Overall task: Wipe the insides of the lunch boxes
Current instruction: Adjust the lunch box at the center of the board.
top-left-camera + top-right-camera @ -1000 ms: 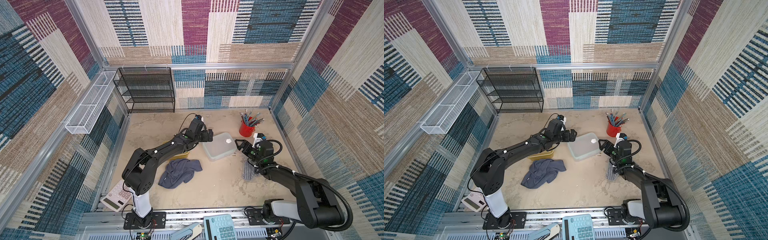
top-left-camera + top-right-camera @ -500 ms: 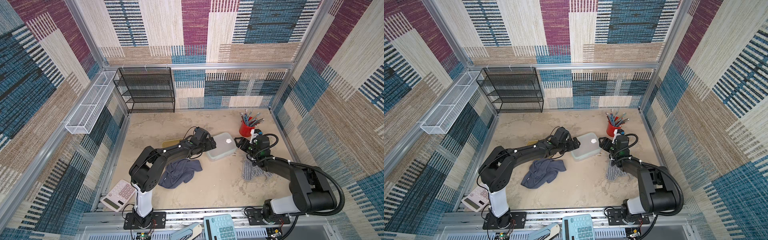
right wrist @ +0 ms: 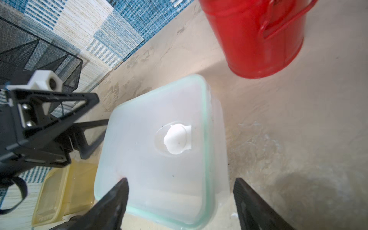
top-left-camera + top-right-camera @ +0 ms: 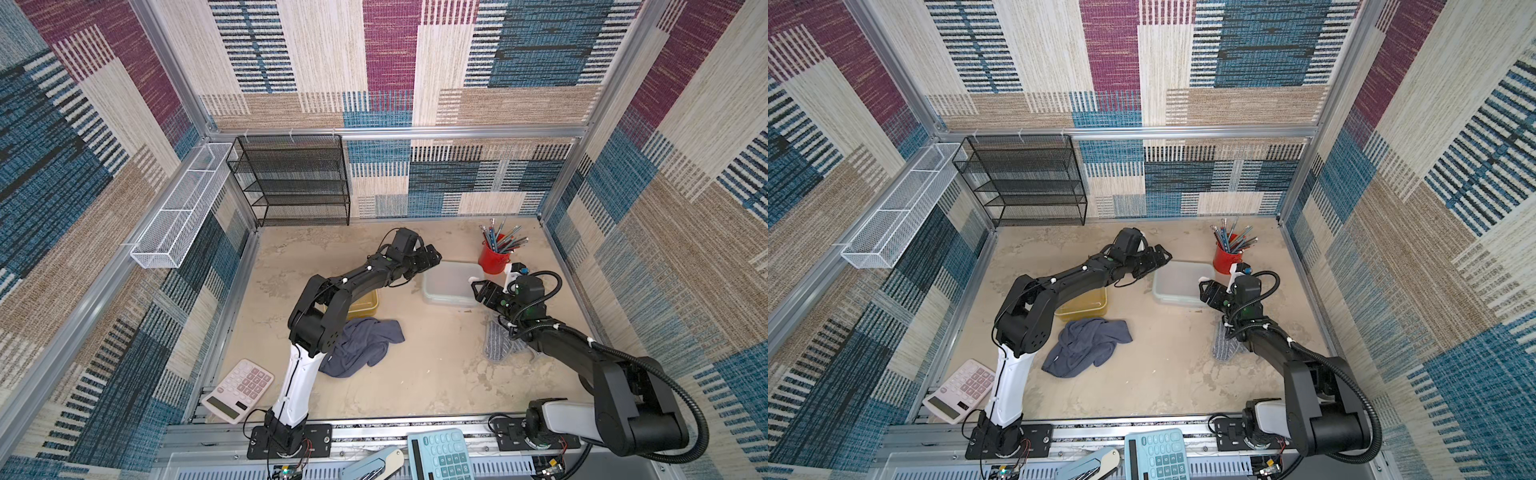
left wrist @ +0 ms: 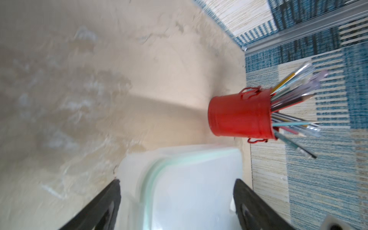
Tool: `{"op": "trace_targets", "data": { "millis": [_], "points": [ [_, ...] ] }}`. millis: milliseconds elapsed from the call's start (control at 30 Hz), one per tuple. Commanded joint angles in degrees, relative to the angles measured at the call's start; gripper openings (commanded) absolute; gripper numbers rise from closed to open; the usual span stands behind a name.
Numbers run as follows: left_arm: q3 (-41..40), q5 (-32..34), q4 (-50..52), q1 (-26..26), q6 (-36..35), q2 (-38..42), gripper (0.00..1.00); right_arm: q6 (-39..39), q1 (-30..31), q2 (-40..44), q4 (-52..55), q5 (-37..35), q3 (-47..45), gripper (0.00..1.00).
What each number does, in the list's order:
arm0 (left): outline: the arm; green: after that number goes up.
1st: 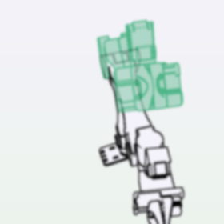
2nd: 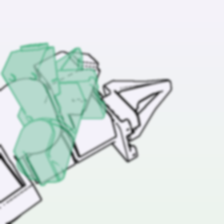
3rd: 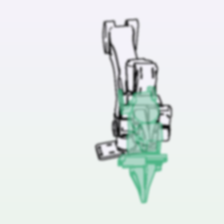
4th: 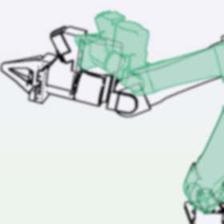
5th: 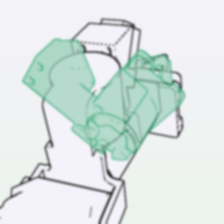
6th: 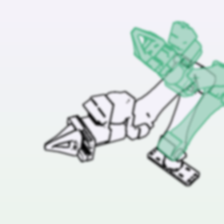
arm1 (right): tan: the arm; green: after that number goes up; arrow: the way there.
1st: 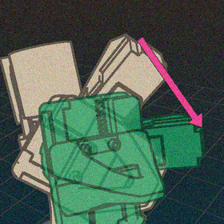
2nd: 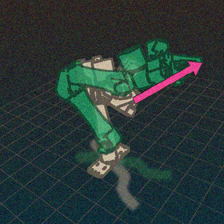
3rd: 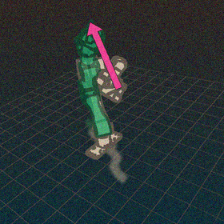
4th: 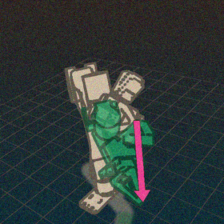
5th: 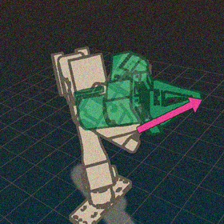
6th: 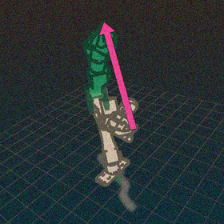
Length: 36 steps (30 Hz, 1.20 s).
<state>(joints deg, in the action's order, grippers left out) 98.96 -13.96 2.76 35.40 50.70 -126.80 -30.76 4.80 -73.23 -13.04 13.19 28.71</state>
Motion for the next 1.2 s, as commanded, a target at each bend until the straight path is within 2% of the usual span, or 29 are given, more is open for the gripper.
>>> {"op": "trace_targets", "data": {
  "millis": [0,133,233,333,433,533,800,933,1167],
  "points": [
    [0.76,-0.44,4.55,-0.24,-3.65,0.88,0.91,3.16,0.04,1.76,3.14,-5.37,0.55,0.88],
    [-11.48,3.53,-1.95,-0.31,-0.43,7.71,0.92,5.75,0.04,1.93,2.11,-6.11,2.49,0.88],
    [-19.88,5.69,-7.05,0.25,3.42,12.38,0.92,6.88,0.25,0.82,0.78,-5.7,4.44,0.83],
    [-24.68,9.03,-10.47,2.07,6.05,15.35,0.93,7.71,0.88,-0.21,-0.77,-6.31,6.18,0.78],
    [-27.32,11.26,-15.72,3.98,8.81,16.07,0.94,8.09,1.37,-2.02,-2.11,-5.59,7.49,0.68],
    [-29.13,11.76,-20.47,4.92,12.84,14.87,0.94,8.22,2.03,-4.27,-3.51,-5.19,8.01,0.62],
    [-36.32,18.49,-33.76,7.36,17.66,14.1,0.94,9.19,3.85,-8.66,-5.62,-4.91,8.49,0.54],
    [-35.94,17.51,-37.22,7.38,19.32,11.95,0.93,9.28,4.56,-9.59,-6.46,-4.84,8.51,0.5],
    [-36.04,16.88,-44.71,7.93,22.35,8.41,0.86,9.45,5.06,-11.01,-5.94,-5.17,8.4,0.47]
  ]
}}
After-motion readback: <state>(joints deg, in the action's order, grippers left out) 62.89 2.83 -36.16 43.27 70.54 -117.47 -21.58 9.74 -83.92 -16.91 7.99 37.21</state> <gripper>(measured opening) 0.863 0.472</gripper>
